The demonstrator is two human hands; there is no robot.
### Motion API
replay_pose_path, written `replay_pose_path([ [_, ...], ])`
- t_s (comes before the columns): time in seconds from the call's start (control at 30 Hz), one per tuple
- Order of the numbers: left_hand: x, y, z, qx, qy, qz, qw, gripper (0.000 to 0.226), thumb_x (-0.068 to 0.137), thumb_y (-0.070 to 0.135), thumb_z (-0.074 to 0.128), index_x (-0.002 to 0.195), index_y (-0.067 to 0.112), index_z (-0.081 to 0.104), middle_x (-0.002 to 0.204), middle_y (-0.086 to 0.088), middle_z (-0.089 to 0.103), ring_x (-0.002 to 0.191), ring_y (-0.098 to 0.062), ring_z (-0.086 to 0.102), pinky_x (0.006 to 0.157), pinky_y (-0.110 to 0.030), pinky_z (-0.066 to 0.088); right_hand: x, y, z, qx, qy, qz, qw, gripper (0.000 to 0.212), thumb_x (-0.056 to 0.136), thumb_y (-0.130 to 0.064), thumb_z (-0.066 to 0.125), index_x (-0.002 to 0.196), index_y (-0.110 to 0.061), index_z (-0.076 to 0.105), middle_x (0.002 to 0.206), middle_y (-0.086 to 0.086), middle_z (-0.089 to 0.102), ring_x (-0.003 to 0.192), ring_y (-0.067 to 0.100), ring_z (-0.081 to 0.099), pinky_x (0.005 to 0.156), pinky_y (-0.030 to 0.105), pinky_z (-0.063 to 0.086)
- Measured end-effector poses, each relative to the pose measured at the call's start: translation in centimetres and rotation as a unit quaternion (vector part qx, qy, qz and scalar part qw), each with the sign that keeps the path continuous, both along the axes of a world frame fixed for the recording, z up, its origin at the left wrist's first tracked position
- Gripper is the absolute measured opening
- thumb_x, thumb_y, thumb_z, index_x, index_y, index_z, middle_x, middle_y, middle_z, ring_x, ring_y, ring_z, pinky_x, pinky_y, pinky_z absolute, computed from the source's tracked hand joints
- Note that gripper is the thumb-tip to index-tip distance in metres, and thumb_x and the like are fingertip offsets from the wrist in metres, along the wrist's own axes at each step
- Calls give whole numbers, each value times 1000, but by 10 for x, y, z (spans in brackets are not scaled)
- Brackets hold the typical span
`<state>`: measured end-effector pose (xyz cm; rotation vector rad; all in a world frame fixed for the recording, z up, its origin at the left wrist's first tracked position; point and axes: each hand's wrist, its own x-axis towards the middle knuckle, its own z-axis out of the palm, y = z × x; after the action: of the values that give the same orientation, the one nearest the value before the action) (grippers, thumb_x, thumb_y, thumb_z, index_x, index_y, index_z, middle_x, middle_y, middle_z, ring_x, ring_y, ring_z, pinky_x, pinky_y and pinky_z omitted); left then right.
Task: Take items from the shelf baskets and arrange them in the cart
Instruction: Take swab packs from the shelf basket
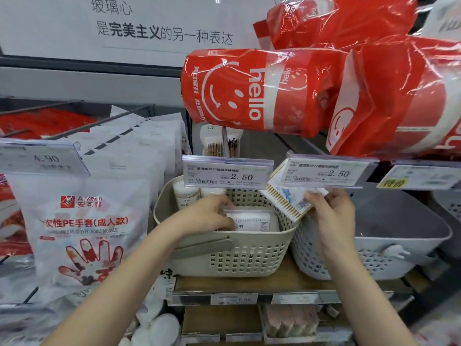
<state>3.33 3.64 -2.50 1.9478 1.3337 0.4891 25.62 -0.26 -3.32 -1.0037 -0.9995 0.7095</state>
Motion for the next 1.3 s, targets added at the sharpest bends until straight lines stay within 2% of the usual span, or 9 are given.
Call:
replay_pose_path([
  [0.23,2,11,-4,-33,72,-23,997,54,82,25,72,129,12,52,123,-1,59,109,-18,57,99,-34,45,2,-3,5,-89,-248,143,954,27,77,6,68,90,-16,60,89,-6,69,83,2,66,63,14,51],
  [0.3,0,11,-5,-45,69,-24,996,48,83,18,69,128,12,54,121,-4,61,111,-23,58,101,-38,45,2,-2,10,-101,-303,160,934,26,73,5,71,88,-14,61,88,-7,69,78,-5,63,64,8,46],
  [0.43,0,10,-6,-72,41,-26,996,19,85,3,60,102,7,67,102,-10,70,103,-27,63,95,-40,50,0,-2,22,-111,-415,211,878,24,74,-3,74,83,-24,65,87,-13,69,81,-11,61,70,0,39],
  [0.57,1,10,-4,-62,87,-46,993,20,91,12,58,73,21,62,72,11,60,77,-10,55,66,-18,41,-6,3,20,-134,-465,236,843,11,81,-8,69,84,-19,69,86,-12,69,83,-1,63,78,15,49],
  [0.73,5,9,5,-83,141,-93,982,15,97,18,50,100,18,65,118,-4,65,102,-13,56,89,-22,38,-5,9,19,-155,-497,240,819,9,86,-13,67,90,-21,69,91,-8,70,86,3,64,82,23,52],
  [0.8,11,12,8,-79,185,-101,974,25,97,16,46,112,9,64,124,-11,62,93,-16,59,76,-20,44,-6,10,18,-149,-498,239,821,12,88,-13,65,93,-23,70,92,-8,70,84,0,63,79,19,51],
  [0.93,25,21,7,-80,268,-86,956,27,95,12,43,112,-1,60,103,-18,66,67,-21,56,60,-31,49,-7,9,17,-125,-483,200,843,12,90,-15,63,90,-23,73,81,-11,69,71,-1,60,68,18,48],
  [1.03,34,24,8,-97,305,-78,944,25,96,13,44,117,2,52,78,-4,56,60,-16,53,46,-22,46,-3,8,17,-113,-485,186,847,14,91,-16,63,89,-27,72,77,-15,68,67,-5,58,63,12,44],
  [1.3,30,29,11,-79,276,-127,950,9,93,11,50,91,7,58,68,0,56,50,-8,54,34,-14,41,1,3,20,-92,-485,189,849,22,90,-17,64,83,-38,67,77,-19,68,66,-4,56,62,12,43],
])
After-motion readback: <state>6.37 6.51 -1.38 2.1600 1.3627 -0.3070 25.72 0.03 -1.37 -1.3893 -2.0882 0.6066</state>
